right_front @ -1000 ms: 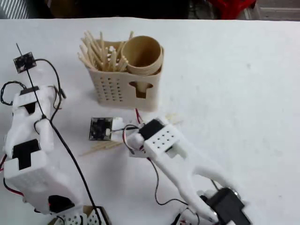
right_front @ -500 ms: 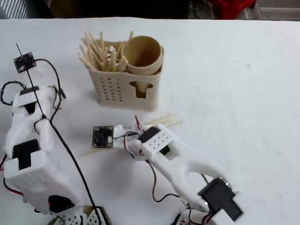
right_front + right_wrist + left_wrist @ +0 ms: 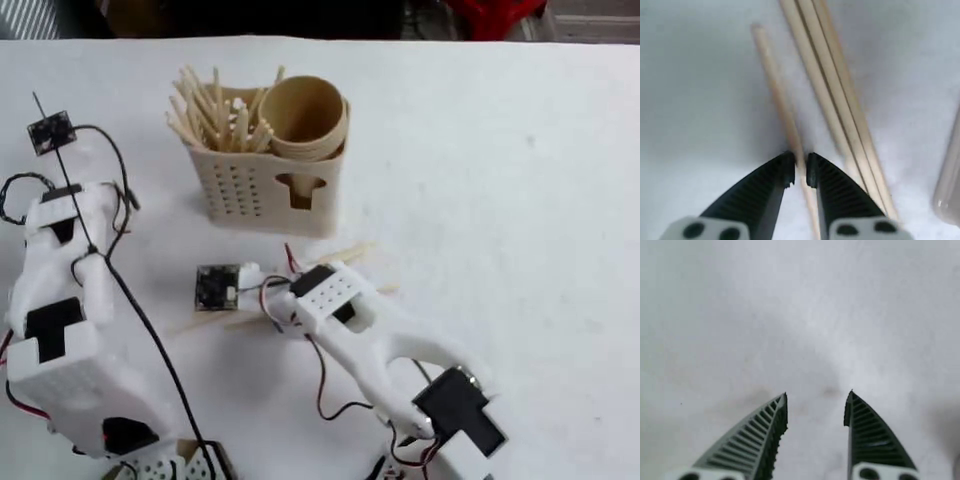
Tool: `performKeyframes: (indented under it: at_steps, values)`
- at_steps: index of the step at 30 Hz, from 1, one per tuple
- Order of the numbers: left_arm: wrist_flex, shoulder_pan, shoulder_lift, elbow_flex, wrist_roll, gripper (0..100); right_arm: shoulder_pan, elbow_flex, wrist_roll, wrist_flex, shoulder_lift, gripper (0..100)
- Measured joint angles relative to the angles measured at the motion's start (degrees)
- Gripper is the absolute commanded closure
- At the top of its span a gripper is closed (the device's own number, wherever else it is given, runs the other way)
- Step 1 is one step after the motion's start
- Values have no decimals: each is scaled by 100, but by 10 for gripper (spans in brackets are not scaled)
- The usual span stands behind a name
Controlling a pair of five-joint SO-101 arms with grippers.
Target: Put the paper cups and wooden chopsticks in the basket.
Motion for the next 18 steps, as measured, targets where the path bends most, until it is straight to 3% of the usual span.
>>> performKeyframes:
  at_steps: [13,16,18]
  values:
    - [0,0,0,0,0,797,-62,9,0,316,-9,885]
    - [0,0,0,0,0,797,-62,18,0,334,-9,900]
    - [0,0,0,0,0,797,-62,18,0,334,-9,967]
